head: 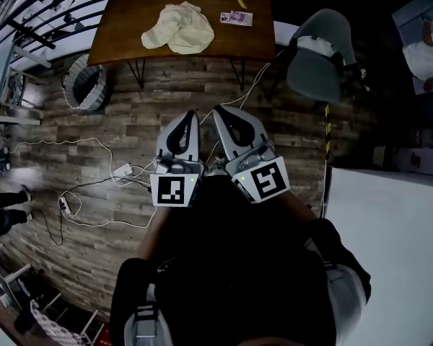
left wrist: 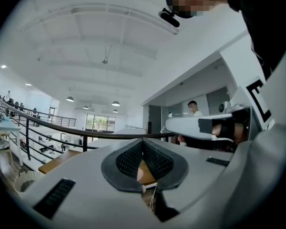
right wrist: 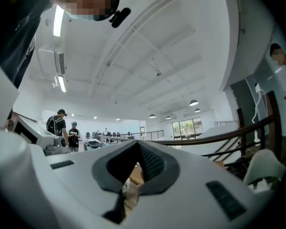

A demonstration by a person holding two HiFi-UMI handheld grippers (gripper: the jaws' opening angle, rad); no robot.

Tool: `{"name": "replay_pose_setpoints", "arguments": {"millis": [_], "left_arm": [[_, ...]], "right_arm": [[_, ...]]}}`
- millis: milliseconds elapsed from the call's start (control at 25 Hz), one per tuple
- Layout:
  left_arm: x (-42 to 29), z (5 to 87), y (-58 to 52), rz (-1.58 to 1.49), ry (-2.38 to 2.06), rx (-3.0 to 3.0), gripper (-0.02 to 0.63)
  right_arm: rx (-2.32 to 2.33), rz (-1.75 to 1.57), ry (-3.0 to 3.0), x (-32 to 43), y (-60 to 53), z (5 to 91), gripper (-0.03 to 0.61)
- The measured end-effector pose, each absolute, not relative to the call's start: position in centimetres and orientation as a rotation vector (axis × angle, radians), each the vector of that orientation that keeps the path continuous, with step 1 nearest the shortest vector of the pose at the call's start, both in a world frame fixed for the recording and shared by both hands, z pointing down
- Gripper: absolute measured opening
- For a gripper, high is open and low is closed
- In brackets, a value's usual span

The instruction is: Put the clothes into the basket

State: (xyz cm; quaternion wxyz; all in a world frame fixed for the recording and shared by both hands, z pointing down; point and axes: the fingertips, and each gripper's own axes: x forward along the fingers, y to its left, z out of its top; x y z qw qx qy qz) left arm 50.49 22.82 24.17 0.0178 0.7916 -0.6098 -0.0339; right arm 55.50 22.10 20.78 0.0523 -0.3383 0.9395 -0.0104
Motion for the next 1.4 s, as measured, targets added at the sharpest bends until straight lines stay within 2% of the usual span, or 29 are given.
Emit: {"name": "replay_pose_setpoints", "arguments": {"millis": [240,480,1400], "left_arm": [[49.1,23.1,21.5,-0.171,-2.088,2.412,0.012],[47.0,23.2,19.0,-0.226,-2.073,2.419,0.012],[30.1,23.9,3.0,-0.178,-1.851,2.588,0.014]], "right_arm": [[-1.064,-0.029,2.829,56.7,20.3,21.1,0.009],[-1.127,-0.020,2.844,54.6,17.1,21.7,0.009],[-1.219,0.000,2.876,34.8,1.8,22.0,0.011]]}}
